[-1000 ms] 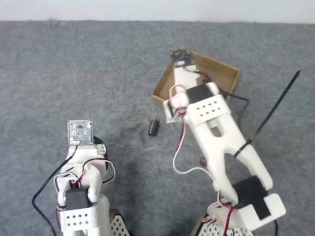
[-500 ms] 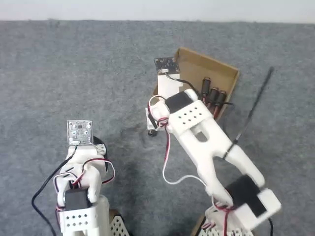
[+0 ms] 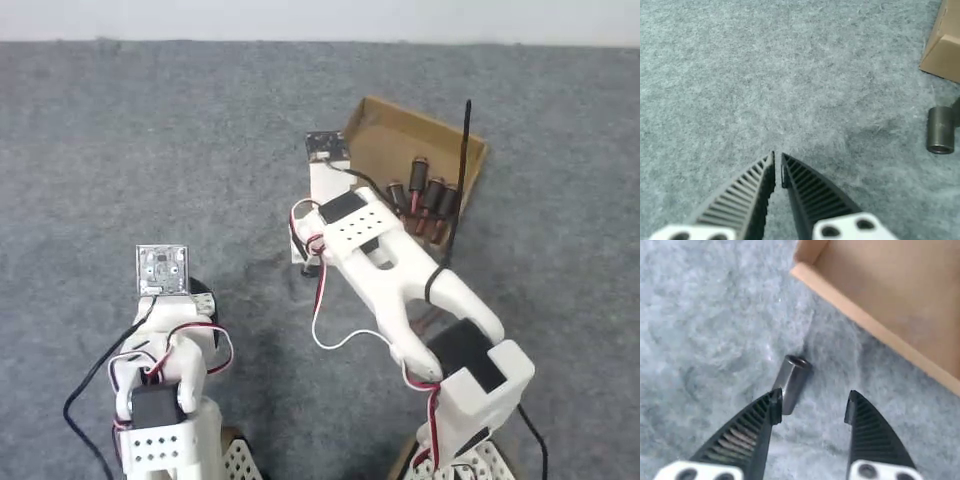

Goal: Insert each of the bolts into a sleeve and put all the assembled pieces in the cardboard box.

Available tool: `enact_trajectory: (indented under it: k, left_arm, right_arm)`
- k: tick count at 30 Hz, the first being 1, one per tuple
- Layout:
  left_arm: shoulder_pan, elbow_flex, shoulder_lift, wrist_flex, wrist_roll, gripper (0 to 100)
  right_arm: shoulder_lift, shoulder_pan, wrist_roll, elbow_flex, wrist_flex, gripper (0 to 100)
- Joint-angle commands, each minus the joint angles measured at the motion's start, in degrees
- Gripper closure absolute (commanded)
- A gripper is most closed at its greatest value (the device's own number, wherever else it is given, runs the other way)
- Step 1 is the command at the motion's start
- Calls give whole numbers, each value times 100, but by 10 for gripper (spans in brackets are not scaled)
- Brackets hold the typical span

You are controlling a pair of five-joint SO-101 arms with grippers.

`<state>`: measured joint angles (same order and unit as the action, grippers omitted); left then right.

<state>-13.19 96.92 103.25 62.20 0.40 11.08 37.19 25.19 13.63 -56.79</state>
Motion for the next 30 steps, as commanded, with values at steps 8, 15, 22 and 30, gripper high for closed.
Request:
enact_trajectory:
  k: [8, 15, 22, 30]
  left_arm:
    - [-26, -31, 62, -176, -53, 977]
    - [-26, -31, 62, -167, -53, 977]
    - [-26, -31, 62, -167, -53, 977]
    - [-26, -31, 62, -167, -53, 977]
  right_arm:
    - [-66, 453, 431, -44, 66, 815]
    - [418, 338, 431, -35, 444, 815]
    - [919, 321, 422, -176, 576, 815]
    - [919, 198, 387, -193, 576, 958]
